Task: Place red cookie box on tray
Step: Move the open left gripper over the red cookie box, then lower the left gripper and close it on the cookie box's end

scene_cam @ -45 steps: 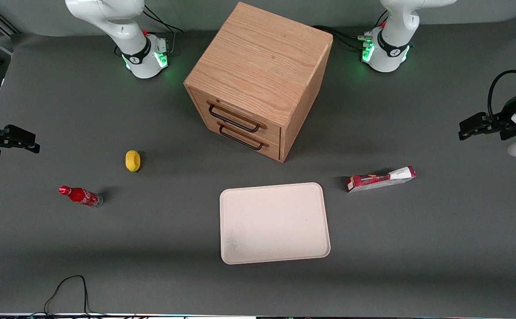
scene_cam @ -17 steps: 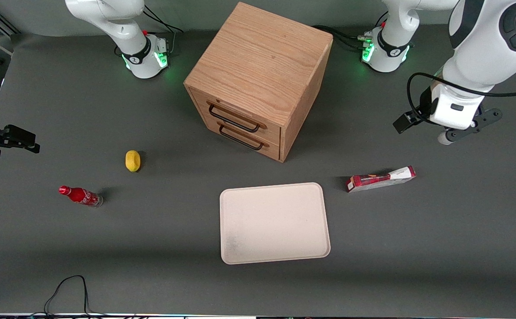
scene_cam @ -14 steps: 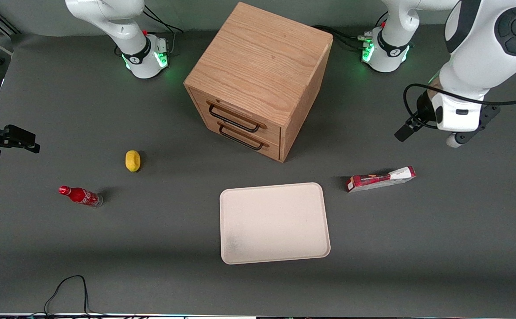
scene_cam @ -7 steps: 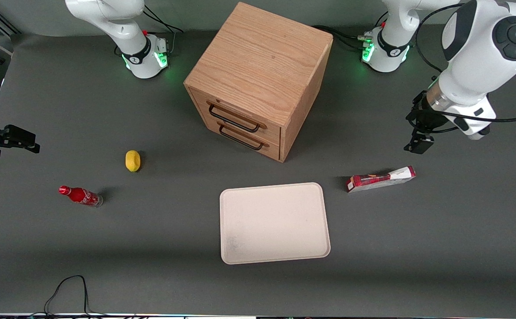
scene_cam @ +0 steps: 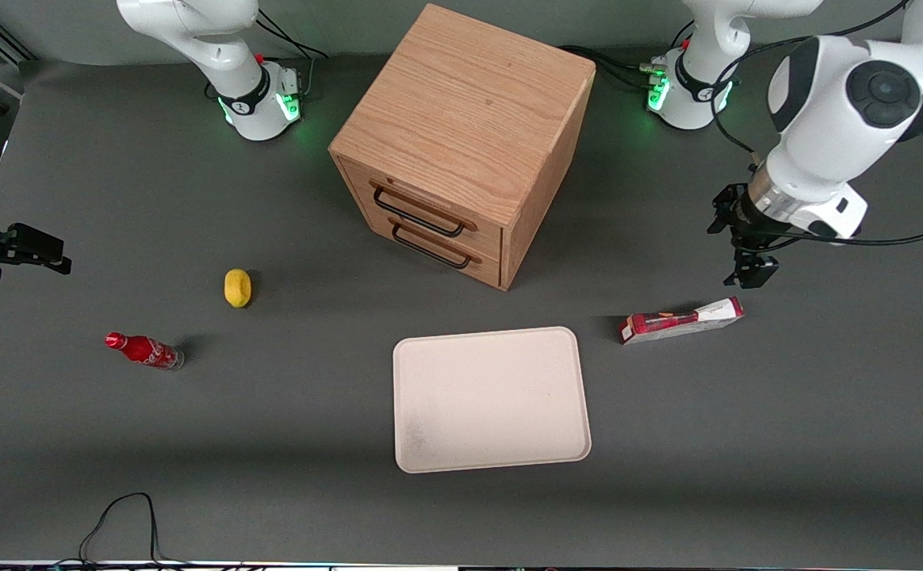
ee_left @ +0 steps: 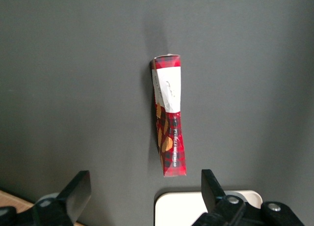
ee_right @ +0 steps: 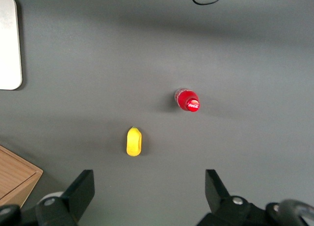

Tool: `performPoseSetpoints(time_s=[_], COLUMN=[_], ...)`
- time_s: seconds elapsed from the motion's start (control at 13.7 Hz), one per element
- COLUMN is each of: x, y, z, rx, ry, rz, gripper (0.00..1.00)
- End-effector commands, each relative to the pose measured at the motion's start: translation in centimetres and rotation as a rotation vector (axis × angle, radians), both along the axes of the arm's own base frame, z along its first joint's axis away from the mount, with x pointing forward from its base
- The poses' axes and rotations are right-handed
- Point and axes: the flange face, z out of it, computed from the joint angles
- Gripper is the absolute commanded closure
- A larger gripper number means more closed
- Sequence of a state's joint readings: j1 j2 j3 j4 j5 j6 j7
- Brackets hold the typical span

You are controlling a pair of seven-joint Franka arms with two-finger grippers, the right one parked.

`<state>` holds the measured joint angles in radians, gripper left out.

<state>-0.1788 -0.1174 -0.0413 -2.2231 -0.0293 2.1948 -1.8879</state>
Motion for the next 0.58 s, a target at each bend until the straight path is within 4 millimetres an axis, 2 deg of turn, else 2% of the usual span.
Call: performPoseSetpoints(time_s=[0.0, 0.22, 0.51], x=[-1.5, -0.6, 0.3], y=[0.0, -0.3, -1.4], z=[-2.0, -5.6, -10.3], rx=[-0.003, 0.006, 0.044], ry=[-0.02, -0.035, -0.034], rz=[0.051, 0.086, 0.049], gripper=[0.0, 0.0, 0.0])
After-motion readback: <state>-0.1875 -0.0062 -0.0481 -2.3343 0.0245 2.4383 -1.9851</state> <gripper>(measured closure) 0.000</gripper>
